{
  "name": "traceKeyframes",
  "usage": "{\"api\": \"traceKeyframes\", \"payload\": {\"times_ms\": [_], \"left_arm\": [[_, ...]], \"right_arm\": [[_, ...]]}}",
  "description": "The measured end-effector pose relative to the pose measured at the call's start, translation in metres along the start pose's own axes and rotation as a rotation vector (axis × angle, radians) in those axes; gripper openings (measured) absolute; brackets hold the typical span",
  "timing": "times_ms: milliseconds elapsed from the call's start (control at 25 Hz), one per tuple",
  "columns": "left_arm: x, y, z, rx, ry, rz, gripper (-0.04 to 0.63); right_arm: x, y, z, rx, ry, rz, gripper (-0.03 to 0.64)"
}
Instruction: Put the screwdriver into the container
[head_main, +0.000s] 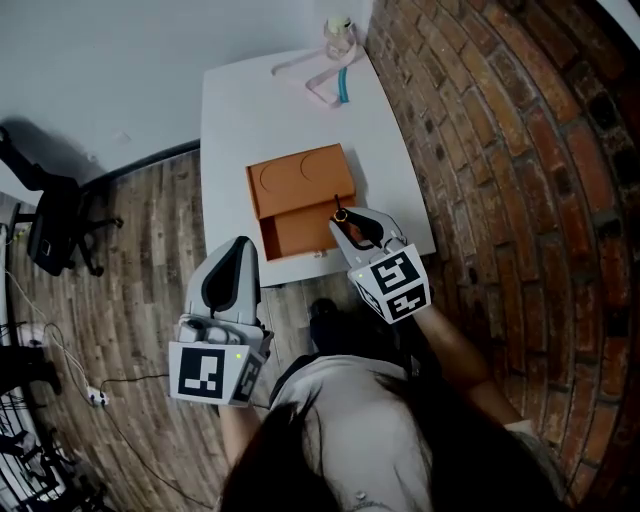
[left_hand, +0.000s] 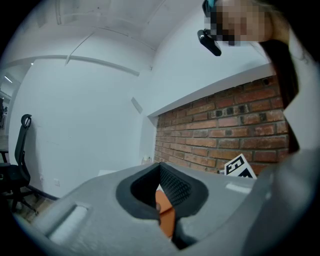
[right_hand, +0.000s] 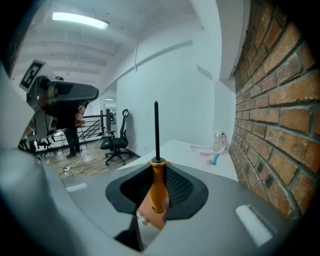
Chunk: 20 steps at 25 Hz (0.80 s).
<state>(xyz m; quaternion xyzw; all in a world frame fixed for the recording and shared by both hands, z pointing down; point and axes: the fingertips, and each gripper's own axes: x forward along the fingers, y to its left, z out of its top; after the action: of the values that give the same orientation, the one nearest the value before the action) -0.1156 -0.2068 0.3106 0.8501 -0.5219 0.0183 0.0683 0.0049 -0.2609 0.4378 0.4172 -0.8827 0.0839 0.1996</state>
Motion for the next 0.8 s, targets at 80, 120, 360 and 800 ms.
{"api": "traceKeyframes", "payload": {"times_ms": [80, 120, 360, 800], "left_arm": [[0.004, 0.003, 0.0, -0.001, -0.001, 0.002, 0.0], [0.006, 0.005, 0.0, -0.002, 0.0, 0.004, 0.0], [0.017, 0.012, -0.003, -0.006, 0.008, 0.015, 0.0], [0.022, 0.026, -0.004, -0.036, -0.003, 0.059, 0.0]], "right_arm": [[0.009, -0.001, -0.01, -0.028, 0.032, 0.011, 0.078], [0.013, -0.002, -0.015, -0.041, 0.049, 0.017, 0.078], [0.035, -0.007, -0.04, -0.118, 0.134, 0.053, 0.078], [0.066, -0.01, -0.075, -0.225, 0.264, 0.116, 0.078]]}}
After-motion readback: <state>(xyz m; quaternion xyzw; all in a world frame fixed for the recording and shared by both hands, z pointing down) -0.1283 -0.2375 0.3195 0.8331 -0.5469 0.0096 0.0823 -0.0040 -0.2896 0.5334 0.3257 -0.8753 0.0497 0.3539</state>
